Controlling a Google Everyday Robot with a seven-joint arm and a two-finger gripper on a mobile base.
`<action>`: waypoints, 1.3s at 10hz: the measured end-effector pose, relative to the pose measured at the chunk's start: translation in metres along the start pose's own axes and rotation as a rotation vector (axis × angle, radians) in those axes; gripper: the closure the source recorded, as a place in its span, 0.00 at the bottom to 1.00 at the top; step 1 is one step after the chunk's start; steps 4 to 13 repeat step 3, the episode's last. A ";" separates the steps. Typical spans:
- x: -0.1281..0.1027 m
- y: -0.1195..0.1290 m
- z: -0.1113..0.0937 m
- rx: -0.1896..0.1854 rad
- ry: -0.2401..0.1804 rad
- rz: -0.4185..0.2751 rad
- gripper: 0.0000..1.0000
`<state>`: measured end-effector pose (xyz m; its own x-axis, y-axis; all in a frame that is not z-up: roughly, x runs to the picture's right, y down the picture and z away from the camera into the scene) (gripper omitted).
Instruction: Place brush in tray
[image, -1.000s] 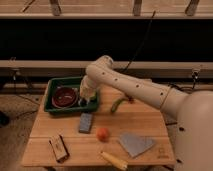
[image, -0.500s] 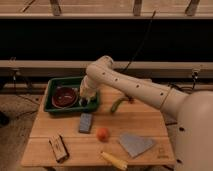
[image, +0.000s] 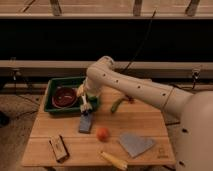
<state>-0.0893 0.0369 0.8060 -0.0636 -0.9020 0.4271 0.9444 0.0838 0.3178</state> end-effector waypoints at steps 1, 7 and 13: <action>0.007 0.019 -0.003 -0.046 0.040 0.002 0.47; 0.008 0.022 -0.003 -0.054 0.048 0.001 0.36; 0.008 0.022 -0.003 -0.054 0.048 0.001 0.36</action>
